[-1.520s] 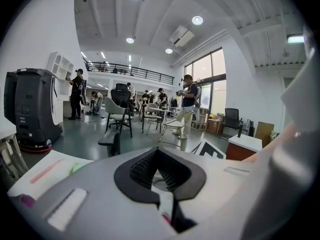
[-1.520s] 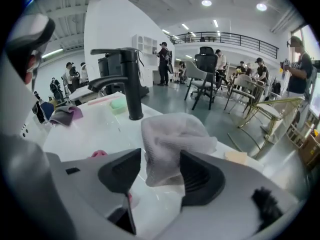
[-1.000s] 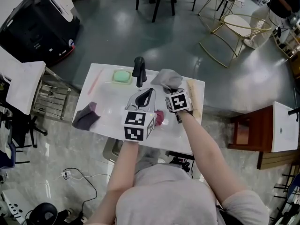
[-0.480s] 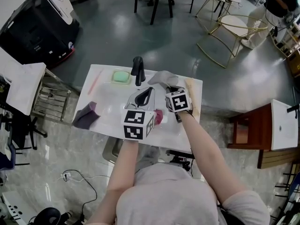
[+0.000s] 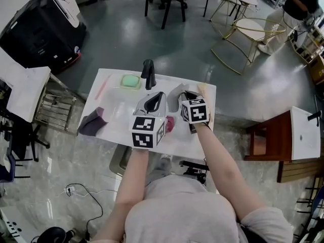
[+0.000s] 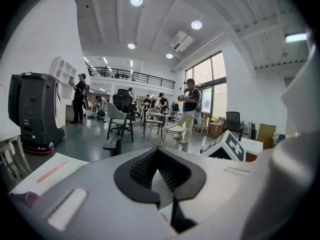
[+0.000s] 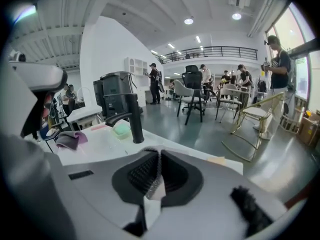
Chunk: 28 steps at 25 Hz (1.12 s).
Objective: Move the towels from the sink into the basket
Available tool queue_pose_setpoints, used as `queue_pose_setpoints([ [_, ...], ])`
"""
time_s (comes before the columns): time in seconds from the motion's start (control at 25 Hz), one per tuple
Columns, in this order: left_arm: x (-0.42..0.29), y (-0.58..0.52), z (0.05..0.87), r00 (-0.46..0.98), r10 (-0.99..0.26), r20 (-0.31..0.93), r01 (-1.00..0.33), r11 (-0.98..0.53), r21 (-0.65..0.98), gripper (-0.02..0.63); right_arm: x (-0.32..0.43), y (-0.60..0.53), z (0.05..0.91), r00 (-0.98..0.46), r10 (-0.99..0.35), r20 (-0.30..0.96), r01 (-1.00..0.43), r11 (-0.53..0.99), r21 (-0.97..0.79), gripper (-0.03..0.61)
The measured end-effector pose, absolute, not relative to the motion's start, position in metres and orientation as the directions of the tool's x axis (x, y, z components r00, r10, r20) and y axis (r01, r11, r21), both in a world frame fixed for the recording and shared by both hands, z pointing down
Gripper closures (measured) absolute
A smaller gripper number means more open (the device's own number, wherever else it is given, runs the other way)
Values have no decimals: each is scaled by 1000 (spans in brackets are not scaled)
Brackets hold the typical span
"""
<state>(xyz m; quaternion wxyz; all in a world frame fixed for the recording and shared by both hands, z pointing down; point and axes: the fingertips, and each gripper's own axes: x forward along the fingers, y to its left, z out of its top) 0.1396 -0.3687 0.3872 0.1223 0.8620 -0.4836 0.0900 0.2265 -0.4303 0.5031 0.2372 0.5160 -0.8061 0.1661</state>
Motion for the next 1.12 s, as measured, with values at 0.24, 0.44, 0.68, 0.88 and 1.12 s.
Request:
queue_pose_setpoints([
  [0.24, 136, -357, 382, 508, -821, 262, -861, -493, 125, 620, 229, -415, 479, -377, -789, 484, -911, 411, -38, 560],
  [0.44, 133, -344, 377, 502, -828, 252, -865, -486, 127, 620, 230, -398, 453, -397, -819, 415, -910, 409, -62, 560],
  [0.68, 133, -327, 370, 497, -836, 231, -868, -482, 121, 620, 230, -375, 422, -411, -852, 326, -910, 405, -90, 560],
  [0.88, 133, -316, 366, 490, -844, 215, -871, -475, 124, 618, 227, -353, 397, -426, -869, 250, -904, 419, -85, 560],
  [1.12, 134, -308, 354, 471, -865, 175, -881, -452, 137, 620, 226, -324, 357, -440, -889, 123, -897, 440, -29, 560],
])
